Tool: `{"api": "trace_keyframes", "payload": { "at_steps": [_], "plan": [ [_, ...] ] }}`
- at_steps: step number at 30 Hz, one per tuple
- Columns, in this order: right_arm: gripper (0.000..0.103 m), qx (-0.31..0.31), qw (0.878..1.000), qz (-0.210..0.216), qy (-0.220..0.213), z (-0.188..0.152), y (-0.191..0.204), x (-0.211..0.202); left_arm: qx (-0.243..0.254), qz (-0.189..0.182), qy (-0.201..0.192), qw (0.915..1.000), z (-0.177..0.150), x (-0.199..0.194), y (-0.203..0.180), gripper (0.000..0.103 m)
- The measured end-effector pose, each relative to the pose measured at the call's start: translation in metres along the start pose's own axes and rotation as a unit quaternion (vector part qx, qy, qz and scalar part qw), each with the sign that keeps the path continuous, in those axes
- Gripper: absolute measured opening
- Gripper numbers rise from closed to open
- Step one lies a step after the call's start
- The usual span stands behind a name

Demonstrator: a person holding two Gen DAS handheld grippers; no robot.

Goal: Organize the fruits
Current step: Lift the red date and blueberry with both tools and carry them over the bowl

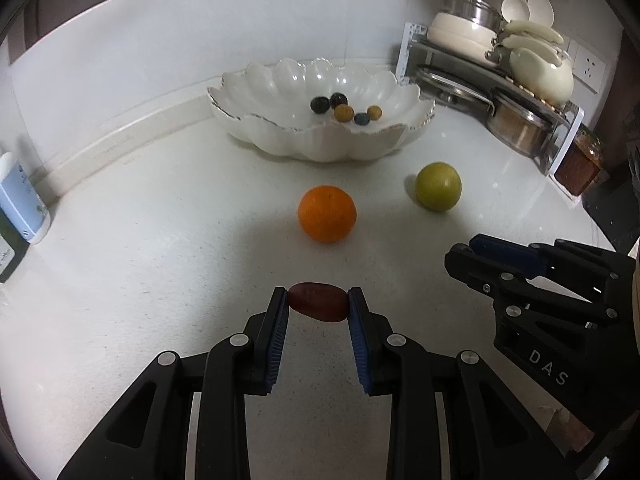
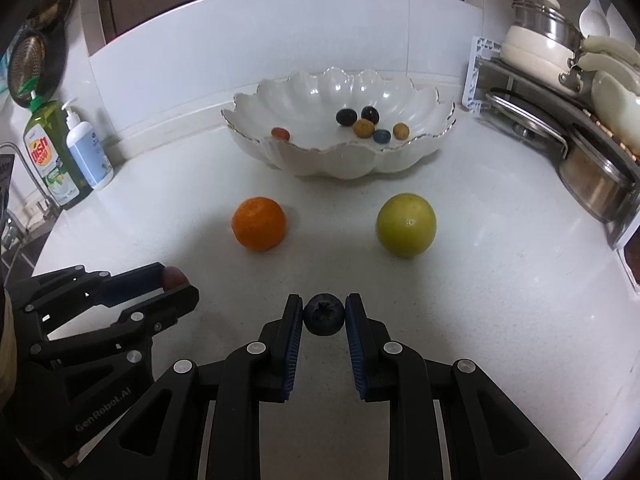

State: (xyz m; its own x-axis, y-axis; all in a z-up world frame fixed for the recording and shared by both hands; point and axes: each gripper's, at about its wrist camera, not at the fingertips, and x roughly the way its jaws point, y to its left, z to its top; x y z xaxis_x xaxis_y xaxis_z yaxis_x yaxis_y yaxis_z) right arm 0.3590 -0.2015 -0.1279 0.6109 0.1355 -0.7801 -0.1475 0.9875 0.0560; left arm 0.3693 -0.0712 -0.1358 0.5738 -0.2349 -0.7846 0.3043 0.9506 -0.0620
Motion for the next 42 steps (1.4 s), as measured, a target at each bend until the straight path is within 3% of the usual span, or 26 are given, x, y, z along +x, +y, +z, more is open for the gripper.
{"api": "trace_keyframes", "payload": {
  "at_steps": [21, 42],
  "plan": [
    [0.023, 0.002, 0.997, -0.001, -0.073, 0.024, -0.003, -0.056, 0.001, 0.010, -0.087, 0.9962, 0.031, -0.062, -0.011, 0.030],
    [0.024, -0.013, 0.988, -0.020, -0.154, 0.073, -0.002, -0.087, -0.005, 0.030, -0.152, 0.9879, 0.083, -0.092, -0.009, 0.030]
  ]
}}
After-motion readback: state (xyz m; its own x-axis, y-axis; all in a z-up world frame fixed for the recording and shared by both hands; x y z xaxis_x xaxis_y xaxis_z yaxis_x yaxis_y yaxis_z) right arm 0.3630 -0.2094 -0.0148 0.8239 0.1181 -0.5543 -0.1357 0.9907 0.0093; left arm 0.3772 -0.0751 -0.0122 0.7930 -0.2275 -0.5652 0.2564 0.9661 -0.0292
